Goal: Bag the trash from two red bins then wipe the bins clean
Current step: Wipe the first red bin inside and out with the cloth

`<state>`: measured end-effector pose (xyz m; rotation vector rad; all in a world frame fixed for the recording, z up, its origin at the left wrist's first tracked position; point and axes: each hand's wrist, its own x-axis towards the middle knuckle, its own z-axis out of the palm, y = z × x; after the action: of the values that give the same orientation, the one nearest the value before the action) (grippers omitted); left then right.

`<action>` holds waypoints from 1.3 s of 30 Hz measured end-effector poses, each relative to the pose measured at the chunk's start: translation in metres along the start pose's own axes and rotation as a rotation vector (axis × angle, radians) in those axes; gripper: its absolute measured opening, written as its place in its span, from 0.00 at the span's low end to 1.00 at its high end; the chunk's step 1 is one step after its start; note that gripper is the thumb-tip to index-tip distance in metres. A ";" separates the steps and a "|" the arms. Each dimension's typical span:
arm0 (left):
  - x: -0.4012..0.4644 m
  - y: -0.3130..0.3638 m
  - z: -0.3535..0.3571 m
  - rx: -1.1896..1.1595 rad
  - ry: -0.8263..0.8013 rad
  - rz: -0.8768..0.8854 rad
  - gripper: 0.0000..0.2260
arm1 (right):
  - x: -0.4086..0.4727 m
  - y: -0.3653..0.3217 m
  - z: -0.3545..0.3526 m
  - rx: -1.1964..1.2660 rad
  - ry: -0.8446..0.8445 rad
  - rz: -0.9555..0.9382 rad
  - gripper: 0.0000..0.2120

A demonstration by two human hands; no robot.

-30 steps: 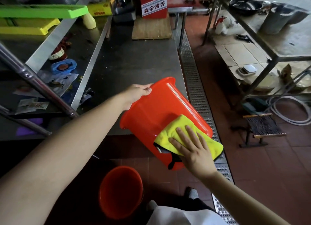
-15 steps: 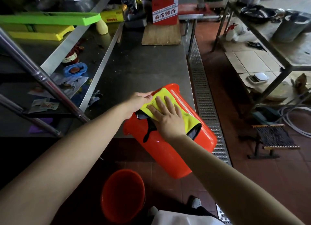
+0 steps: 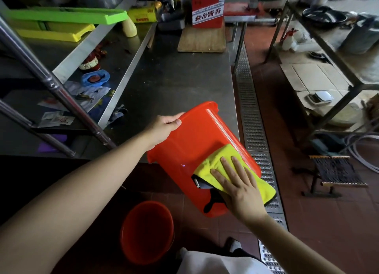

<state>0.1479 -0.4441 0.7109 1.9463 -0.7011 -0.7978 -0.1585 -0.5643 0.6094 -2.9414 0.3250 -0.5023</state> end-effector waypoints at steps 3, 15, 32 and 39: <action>-0.013 -0.011 -0.004 0.008 -0.003 0.030 0.15 | 0.043 -0.012 -0.002 0.047 0.002 0.052 0.26; -0.034 -0.017 -0.001 0.108 0.176 0.090 0.15 | 0.102 -0.024 -0.007 0.099 -0.026 0.001 0.27; 0.000 0.067 0.044 0.603 0.115 0.119 0.19 | -0.020 0.000 -0.002 0.096 -0.016 -0.013 0.26; 0.006 0.056 0.028 0.302 0.128 0.057 0.16 | 0.072 -0.012 -0.005 0.193 -0.048 0.175 0.26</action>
<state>0.1212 -0.4879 0.7477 2.2140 -0.8329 -0.5497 -0.0917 -0.5702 0.6384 -2.7027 0.4928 -0.4142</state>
